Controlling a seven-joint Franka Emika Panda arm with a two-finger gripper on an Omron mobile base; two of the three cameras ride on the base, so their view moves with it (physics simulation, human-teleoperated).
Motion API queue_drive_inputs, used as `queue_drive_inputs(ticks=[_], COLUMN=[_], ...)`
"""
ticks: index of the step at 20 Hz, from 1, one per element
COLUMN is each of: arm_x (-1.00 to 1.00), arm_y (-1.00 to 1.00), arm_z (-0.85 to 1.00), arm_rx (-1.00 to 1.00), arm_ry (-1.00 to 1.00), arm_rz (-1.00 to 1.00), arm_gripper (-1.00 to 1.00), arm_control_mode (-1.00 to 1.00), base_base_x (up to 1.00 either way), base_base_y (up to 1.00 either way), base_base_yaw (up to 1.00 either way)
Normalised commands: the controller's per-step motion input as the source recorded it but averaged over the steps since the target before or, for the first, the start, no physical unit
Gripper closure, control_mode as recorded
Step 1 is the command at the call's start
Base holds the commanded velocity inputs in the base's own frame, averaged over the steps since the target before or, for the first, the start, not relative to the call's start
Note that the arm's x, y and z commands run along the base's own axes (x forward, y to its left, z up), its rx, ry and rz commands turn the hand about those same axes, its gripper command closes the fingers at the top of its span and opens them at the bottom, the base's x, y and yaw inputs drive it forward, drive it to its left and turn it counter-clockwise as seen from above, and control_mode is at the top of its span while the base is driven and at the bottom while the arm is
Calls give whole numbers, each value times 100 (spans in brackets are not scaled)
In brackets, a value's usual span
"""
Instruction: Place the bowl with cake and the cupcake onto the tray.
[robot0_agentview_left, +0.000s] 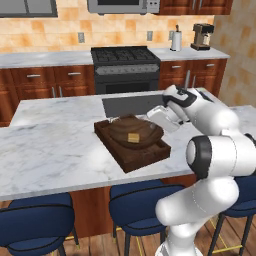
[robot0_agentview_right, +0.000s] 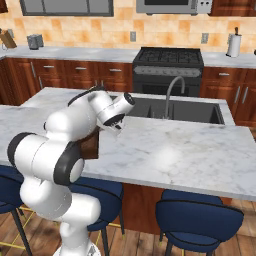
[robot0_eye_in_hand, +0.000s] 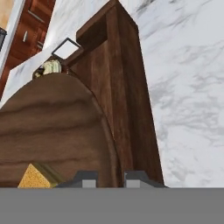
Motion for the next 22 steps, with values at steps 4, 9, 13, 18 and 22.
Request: queue_drive_inputs(ticks=[4, 9, 13, 18, 22], arm_x=[17, 11, -7, -13, -23], arm_y=[0, 0, 0, 0, 0], arm_z=[0, 6, 39, 57, 44], arm_rx=[0, -3, -5, -3, -5], arm_ry=[0, 0, -7, -9, -9], arm_rz=[-4, -1, 0, 0, 0], arm_gripper=[100, -100, -100, -100, -100], arm_control_mode=[-100, -100, -100, -100, -100], base_base_x=[0, 0, 0, 0, 0], base_base_y=[0, 0, 0, 0, 0], base_base_yaw=[0, 0, 0, 0, 0])
